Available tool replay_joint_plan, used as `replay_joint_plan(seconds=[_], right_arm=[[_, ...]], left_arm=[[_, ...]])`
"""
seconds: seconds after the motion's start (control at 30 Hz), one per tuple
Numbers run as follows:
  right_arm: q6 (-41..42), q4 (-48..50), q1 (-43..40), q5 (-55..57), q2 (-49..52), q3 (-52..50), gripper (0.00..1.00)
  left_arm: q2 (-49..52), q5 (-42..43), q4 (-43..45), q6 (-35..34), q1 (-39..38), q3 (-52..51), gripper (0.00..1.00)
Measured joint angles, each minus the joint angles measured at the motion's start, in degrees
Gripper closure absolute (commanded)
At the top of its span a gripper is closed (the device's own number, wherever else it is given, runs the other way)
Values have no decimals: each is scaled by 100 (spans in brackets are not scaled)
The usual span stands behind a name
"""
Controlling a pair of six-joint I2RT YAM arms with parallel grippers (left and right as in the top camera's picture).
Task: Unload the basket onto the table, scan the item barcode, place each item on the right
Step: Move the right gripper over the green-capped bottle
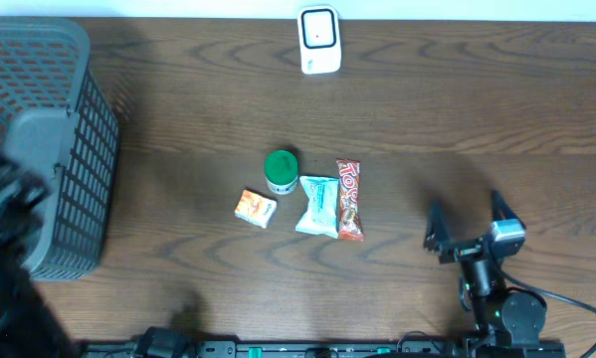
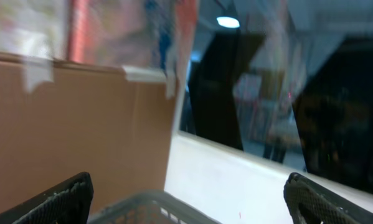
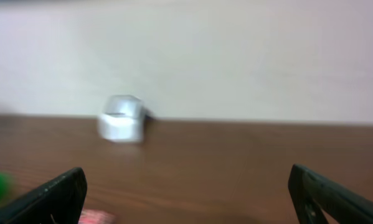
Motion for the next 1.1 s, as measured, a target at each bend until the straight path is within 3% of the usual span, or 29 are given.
replay_joint_plan(seconds=[0.1,0.3,0.53,0.77,1.1], right_arm=[[505,94,0,-911,-9,2,1],[1191,-922,0,-2022,111,249,1],[1292,-1591,9,-2428,1158,1648,1],[1091,-2669,850,-2326,3423,3569,1],[907,-5040,3432,-470,7407,7086,1]], left_arm=[[-361,210,-68,-9,177,-90,2],[-1008,835,-142,-15,396,-481,2],[-1600,1110,-120,-15,463,-595,2],[-1891,1132,-118,-15,463,-595,2],[-1908,1147,-122,-15,588,-601,2]])
